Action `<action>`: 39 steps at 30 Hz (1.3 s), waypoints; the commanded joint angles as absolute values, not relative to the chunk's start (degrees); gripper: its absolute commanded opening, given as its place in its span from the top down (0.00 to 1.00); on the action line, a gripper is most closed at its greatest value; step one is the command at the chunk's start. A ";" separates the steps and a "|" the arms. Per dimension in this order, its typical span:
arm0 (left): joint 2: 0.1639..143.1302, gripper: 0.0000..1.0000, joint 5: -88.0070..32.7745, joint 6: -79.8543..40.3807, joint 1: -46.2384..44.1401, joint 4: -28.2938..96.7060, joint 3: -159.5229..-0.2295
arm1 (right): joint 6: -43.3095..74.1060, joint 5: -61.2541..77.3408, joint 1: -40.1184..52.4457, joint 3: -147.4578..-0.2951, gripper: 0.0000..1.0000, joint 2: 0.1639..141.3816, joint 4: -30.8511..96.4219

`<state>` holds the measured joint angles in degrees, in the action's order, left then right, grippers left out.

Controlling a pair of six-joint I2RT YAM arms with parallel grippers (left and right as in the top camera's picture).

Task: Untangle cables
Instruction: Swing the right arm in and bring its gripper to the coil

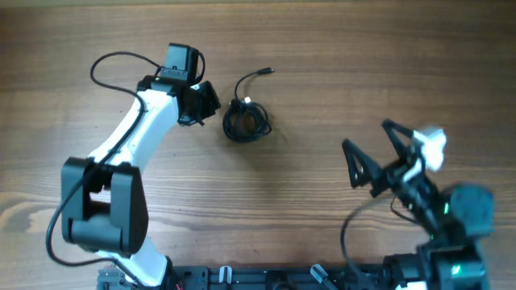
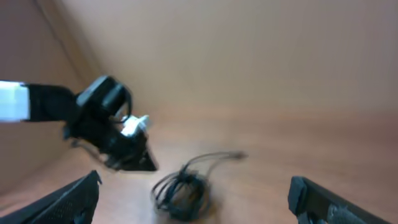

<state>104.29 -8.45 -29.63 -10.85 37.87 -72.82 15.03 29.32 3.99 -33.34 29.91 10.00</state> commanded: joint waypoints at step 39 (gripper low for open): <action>106.30 0.85 -9.32 -28.71 -11.14 36.82 -73.19 | 68.97 17.54 36.51 -51.27 0.61 99.98 -13.39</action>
